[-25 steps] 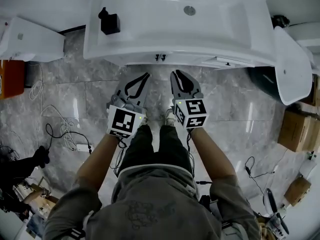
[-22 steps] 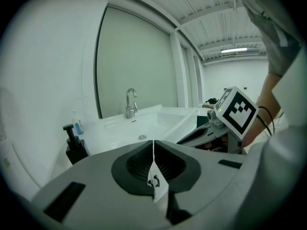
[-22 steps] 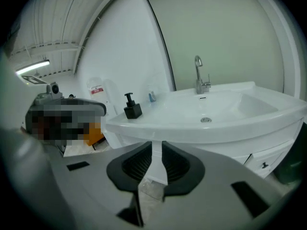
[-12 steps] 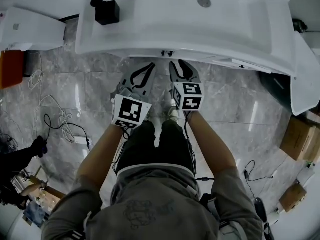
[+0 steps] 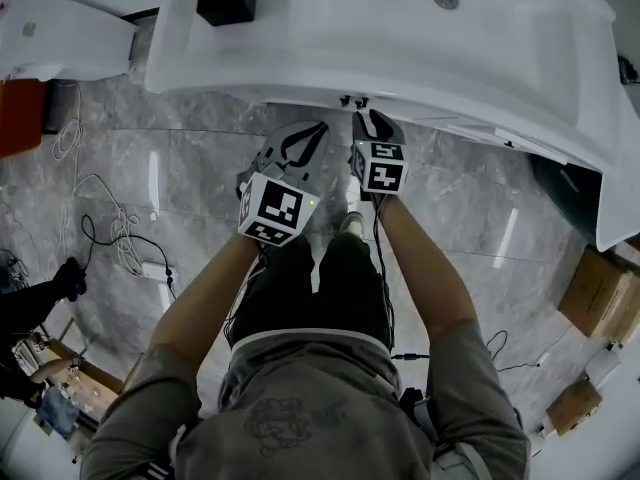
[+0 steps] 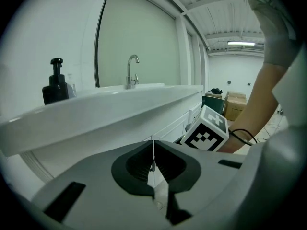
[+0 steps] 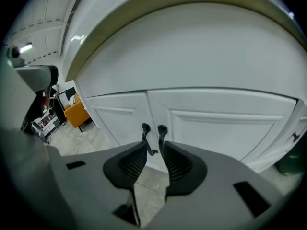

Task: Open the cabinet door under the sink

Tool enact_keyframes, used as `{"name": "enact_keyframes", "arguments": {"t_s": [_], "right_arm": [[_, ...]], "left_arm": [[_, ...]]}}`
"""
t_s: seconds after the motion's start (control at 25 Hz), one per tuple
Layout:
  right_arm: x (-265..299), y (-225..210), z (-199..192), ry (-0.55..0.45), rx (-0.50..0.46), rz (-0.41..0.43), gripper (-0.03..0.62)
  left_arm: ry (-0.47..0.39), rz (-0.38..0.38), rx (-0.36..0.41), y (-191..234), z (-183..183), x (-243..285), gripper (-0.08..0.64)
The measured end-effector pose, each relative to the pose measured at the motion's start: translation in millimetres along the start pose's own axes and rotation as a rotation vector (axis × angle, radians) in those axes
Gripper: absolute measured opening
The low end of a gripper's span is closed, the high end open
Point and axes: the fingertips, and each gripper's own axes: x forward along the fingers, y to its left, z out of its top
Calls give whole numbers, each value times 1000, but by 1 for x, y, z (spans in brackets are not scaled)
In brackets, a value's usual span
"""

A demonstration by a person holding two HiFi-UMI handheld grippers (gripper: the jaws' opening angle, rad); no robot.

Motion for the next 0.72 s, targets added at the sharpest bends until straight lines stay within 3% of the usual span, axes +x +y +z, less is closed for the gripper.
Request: {"name": "enact_keyframes", "arguments": {"t_s": [0.28,0.72], "right_arm": [[32,-14,-1,-12,-10,-18,107],[34,-11,-4,-16,-20,-30,57]], "left_arm": [[43,-11,-106,5,-34,27,21],[78,-27,-131,4,-42,12,21]]}}
